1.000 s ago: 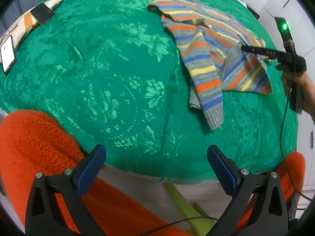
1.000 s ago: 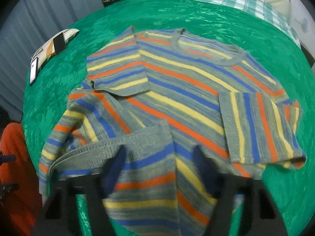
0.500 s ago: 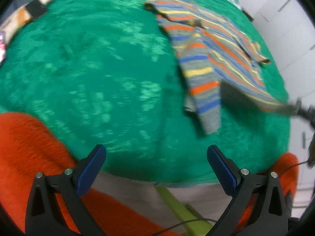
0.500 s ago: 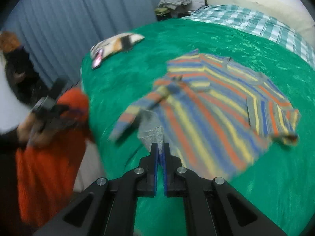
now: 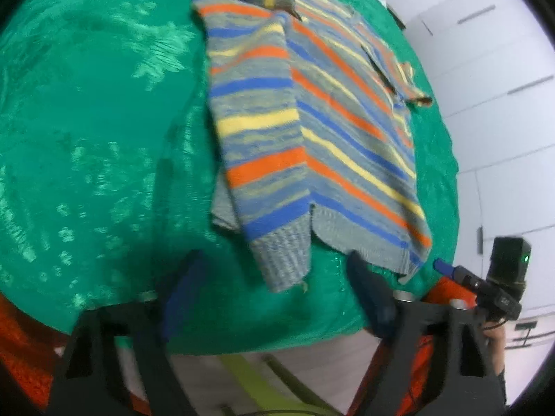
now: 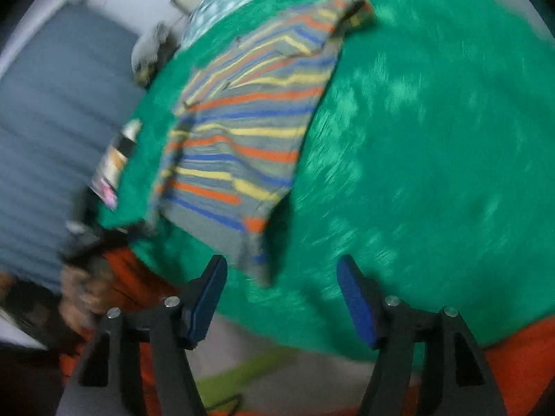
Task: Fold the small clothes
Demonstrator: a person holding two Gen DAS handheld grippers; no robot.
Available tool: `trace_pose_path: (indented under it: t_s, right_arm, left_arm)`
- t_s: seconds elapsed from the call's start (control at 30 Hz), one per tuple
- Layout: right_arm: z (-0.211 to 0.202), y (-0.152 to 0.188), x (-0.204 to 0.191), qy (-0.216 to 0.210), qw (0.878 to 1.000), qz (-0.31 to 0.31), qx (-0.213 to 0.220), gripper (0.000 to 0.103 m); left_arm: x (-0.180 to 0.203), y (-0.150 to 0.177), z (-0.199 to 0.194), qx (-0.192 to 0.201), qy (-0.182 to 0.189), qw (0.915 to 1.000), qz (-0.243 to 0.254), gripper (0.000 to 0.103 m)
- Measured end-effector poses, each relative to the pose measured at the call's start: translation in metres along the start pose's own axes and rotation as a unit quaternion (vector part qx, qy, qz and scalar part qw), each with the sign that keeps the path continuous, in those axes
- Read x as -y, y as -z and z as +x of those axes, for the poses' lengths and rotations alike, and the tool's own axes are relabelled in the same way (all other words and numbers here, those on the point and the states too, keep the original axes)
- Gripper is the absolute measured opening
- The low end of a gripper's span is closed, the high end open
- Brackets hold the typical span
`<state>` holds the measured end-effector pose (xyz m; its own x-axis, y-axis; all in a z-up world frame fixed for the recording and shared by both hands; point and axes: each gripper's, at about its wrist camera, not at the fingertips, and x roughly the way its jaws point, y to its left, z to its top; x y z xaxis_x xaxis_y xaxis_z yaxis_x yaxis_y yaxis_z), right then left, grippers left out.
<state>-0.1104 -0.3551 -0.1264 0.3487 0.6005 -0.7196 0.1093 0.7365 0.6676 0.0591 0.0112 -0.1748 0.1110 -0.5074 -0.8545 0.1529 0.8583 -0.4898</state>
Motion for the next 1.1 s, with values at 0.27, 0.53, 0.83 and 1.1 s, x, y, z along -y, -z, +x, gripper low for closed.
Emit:
trace_pose_path:
  t_s: [0.27, 0.53, 0.83, 1.1]
  right_arm:
    - [0.052, -0.001, -0.023, 0.008, 0.999, -0.028, -0.027, 0.004]
    - [0.001, -0.002, -0.024, 0.018, 0.997, -0.05, -0.054, 0.004]
    - [0.044, 0.002, 0.007, 0.018, 0.998, 0.015, -0.06, 0.039]
    - [0.048, 0.014, 0.003, 0.02, 0.996, 0.013, -0.083, 0.047]
  left_arm:
    - [-0.021, -0.011, -0.033, 0.0, 0.018, 0.9998, -0.004, 0.005]
    - [-0.047, -0.005, -0.039, -0.069, -0.02, 0.9964, 0.045, 0.006]
    - [-0.061, -0.009, -0.015, -0.042, -0.012, 0.999, 0.005, 0.058]
    - [-0.067, -0.017, -0.022, -0.011, -0.022, 0.9997, -0.007, 0.053]
